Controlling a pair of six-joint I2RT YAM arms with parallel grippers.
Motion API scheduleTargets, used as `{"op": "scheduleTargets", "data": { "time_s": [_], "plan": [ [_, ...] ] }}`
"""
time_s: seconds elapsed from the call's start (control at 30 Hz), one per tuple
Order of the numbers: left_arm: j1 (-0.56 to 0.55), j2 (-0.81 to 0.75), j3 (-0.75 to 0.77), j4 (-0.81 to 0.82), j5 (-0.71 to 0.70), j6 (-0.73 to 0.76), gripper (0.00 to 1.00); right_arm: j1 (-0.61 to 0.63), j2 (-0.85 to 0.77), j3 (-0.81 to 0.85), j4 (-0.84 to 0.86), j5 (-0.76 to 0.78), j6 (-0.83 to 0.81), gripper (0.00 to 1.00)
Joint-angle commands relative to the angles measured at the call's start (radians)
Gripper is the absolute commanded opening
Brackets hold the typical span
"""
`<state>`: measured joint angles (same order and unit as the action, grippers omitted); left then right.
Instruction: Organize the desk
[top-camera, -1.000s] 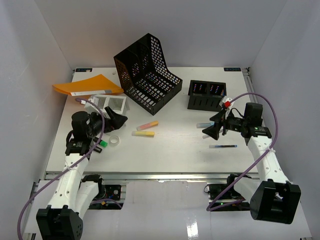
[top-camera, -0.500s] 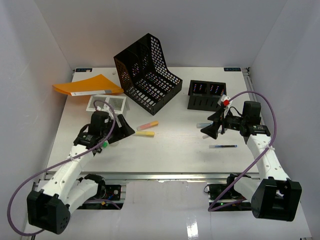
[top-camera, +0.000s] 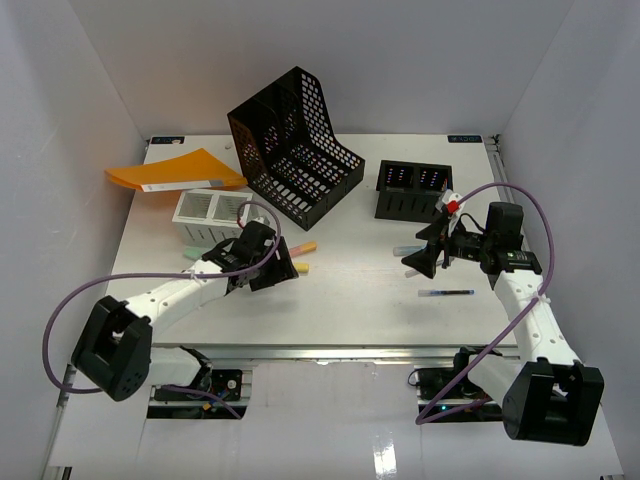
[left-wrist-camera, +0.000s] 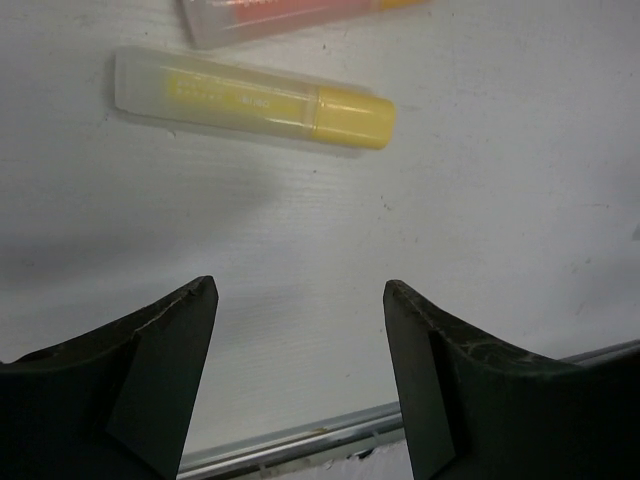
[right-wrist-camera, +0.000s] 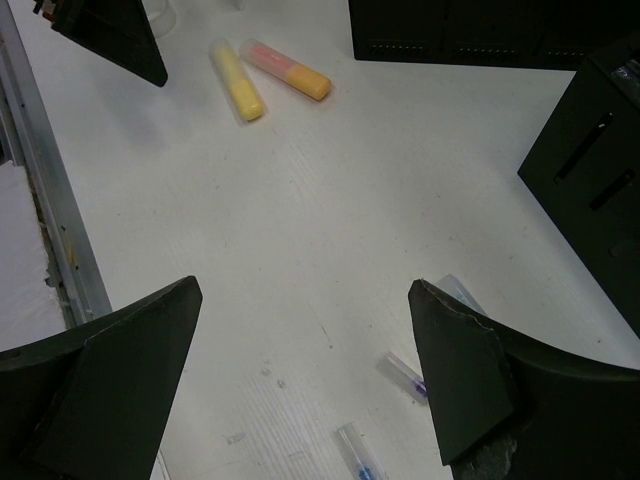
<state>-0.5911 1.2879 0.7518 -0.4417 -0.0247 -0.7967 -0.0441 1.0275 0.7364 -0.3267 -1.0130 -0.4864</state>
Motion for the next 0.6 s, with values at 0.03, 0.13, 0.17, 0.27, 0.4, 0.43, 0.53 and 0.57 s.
{"op": "scheduleTargets", "data": {
  "time_s": [0.03,0.13,0.17,0.27,0.4,0.43,0.53,0.57],
  "plan": [
    [-0.005,0.056,0.051,0.103,-0.138,-0.311,0.71,0.001,-0.017,-0.006,0.018,-0.018,-0.026,0.91],
    [-0.007,0.110,0.095,0.084,-0.193,-0.414,0.65,0.001,-0.015,-0.006,0.018,-0.018,-0.026,0.91],
    [-0.007,0.131,0.111,0.065,-0.208,-0.446,0.64,0.001,-0.016,-0.006,0.018,-0.017,-0.026,0.91],
    [-0.008,0.205,0.178,-0.020,-0.247,-0.517,0.60,0.001,-0.016,-0.006,0.018,-0.014,-0.026,0.91],
    [-0.008,0.264,0.225,-0.072,-0.259,-0.564,0.60,0.001,-0.014,-0.006,0.018,-0.011,-0.026,0.91],
    [-0.007,0.271,0.229,-0.074,-0.259,-0.573,0.59,0.001,-0.013,-0.006,0.018,-0.009,-0.026,0.91],
    [-0.009,0.286,0.240,-0.079,-0.264,-0.584,0.54,0.001,-0.011,-0.005,0.018,0.001,-0.026,0.91],
    [-0.009,0.290,0.246,-0.081,-0.264,-0.586,0.54,0.001,-0.011,-0.005,0.018,0.004,-0.026,0.91]
  ]
}}
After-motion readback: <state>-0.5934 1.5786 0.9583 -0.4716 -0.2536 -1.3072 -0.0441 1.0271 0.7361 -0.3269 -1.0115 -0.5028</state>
